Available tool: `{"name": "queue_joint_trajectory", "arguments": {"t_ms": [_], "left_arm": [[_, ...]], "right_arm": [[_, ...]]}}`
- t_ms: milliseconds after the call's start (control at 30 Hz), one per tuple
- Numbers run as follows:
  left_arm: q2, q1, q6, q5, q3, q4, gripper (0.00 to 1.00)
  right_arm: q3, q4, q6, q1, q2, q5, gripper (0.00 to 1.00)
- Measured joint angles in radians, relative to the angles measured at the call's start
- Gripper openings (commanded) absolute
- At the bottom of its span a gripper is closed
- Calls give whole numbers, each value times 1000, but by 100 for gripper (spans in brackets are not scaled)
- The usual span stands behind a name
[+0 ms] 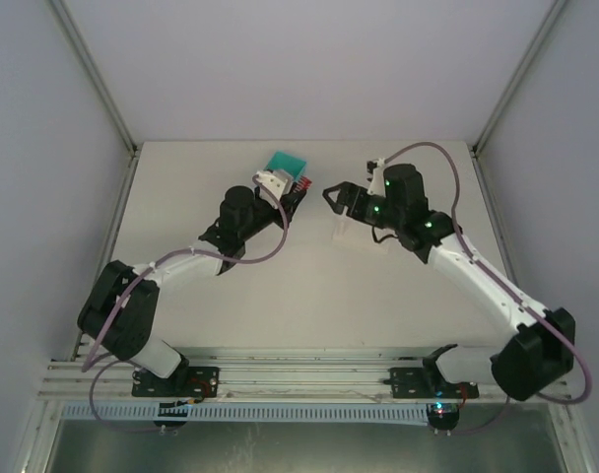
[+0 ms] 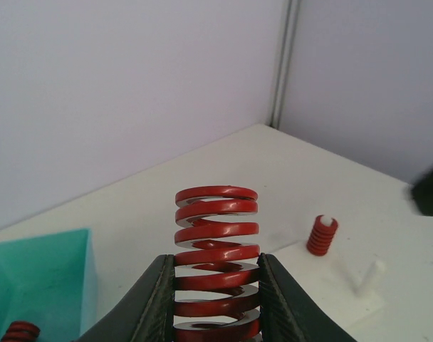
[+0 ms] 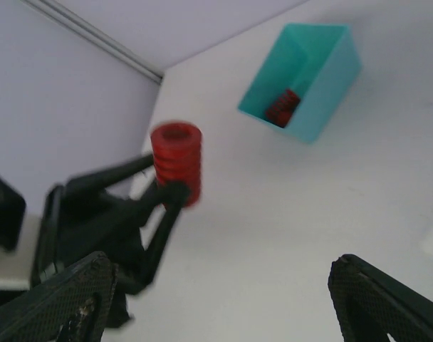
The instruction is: Install the large spring
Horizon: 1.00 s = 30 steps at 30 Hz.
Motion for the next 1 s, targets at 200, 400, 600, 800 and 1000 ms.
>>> {"name": "queue_joint_trajectory", "arguments": {"t_ms": [200, 400, 600, 800, 1000], "left_arm": [[-46, -47, 36, 0, -53, 49, 0], [-48, -85, 63, 1, -55, 61, 0], [-48, -100, 78, 1, -55, 61, 0], [-48, -104, 85, 0, -55, 66, 0], [-48, -106, 87, -6, -58, 84, 0]], "right_arm": [[57, 124, 96, 0, 133, -101, 79], [83, 169, 136, 3, 200, -130, 68], [102, 194, 146, 10, 230, -152, 48], [102, 214, 151, 14, 230, -156, 38], [95, 235, 157, 15, 231, -163, 12]]}}
